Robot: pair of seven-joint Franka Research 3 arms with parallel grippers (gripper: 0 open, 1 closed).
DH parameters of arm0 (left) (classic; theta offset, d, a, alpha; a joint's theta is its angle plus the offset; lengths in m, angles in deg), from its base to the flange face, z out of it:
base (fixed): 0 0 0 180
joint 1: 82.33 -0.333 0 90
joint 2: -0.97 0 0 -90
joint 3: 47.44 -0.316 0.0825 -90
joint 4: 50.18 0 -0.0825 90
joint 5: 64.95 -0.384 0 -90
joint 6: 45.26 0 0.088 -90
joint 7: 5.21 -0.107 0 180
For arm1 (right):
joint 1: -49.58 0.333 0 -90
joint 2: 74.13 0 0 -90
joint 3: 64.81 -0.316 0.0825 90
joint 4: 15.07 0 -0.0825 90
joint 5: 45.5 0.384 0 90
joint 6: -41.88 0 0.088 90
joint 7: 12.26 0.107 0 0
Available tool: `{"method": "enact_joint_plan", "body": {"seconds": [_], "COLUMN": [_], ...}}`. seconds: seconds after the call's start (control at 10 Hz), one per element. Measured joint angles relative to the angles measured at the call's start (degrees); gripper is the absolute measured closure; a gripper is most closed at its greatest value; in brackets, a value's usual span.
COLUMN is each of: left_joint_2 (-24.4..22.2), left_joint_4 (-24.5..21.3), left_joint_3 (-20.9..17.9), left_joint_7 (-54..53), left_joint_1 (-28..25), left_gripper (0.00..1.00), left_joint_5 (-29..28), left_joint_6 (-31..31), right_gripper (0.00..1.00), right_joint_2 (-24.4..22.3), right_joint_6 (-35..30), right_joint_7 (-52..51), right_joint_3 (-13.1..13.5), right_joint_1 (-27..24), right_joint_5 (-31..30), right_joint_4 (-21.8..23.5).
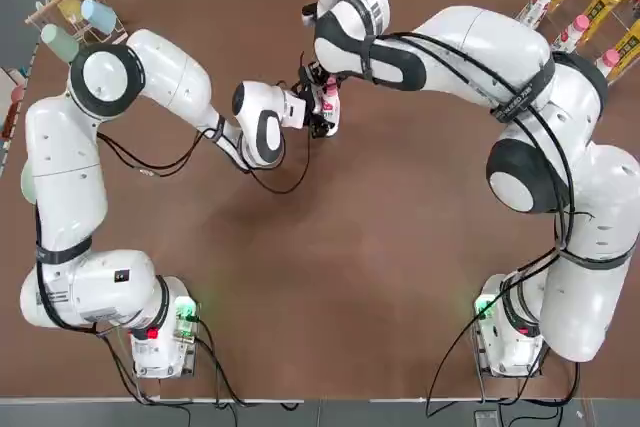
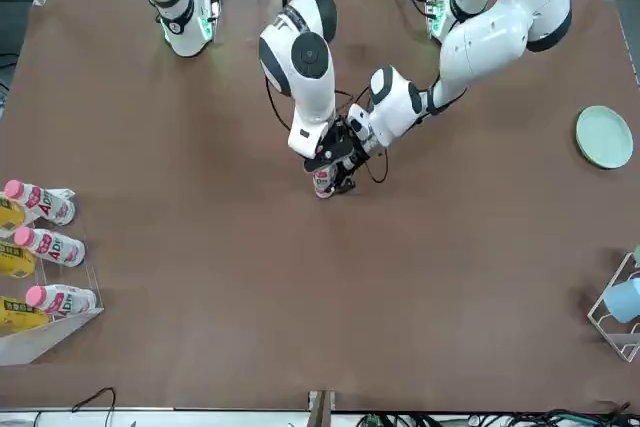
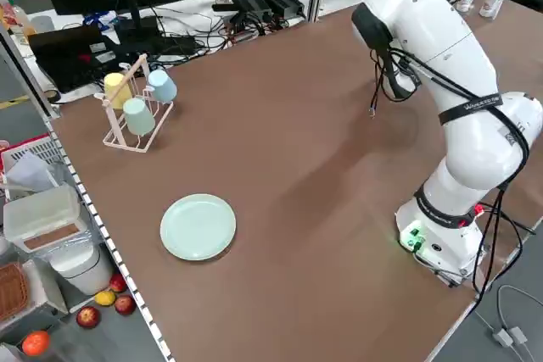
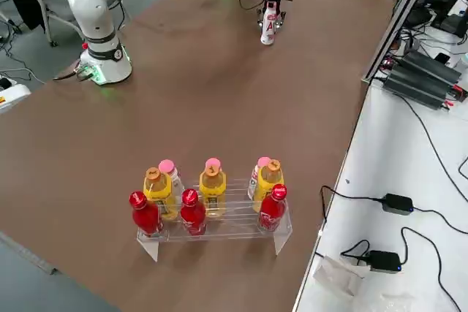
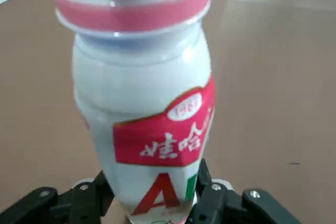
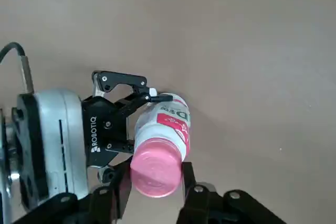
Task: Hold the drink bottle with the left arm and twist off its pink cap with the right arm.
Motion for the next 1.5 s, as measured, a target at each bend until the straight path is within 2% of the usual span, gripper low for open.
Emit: {"method": "enact_joint_plan", "body": {"seconds": [0.7, 1.5], "left_joint_2": [0.0, 0.0], "left_joint_4": [-0.1, -0.11], "left_joint_3": [0.02, 0.02], "left_joint_7": [0.0, 0.0], "left_joint_1": [-0.11, -0.13], "left_gripper": [0.38, 0.38], "left_joint_5": [-0.1, -0.12], "left_joint_6": [0.0, 0.0], "right_gripper": [0.56, 0.56], "right_joint_2": [0.0, 0.0], "right_joint_6": [-0.02, 0.13], "right_joint_7": [-13.8, -28.38], "right_joint_3": [-0.01, 0.08], "right_joint_1": [0.82, 0.84], "right_joint_5": [-2.39, -2.47], "right_joint_4": [-0.15, -0.17]}}
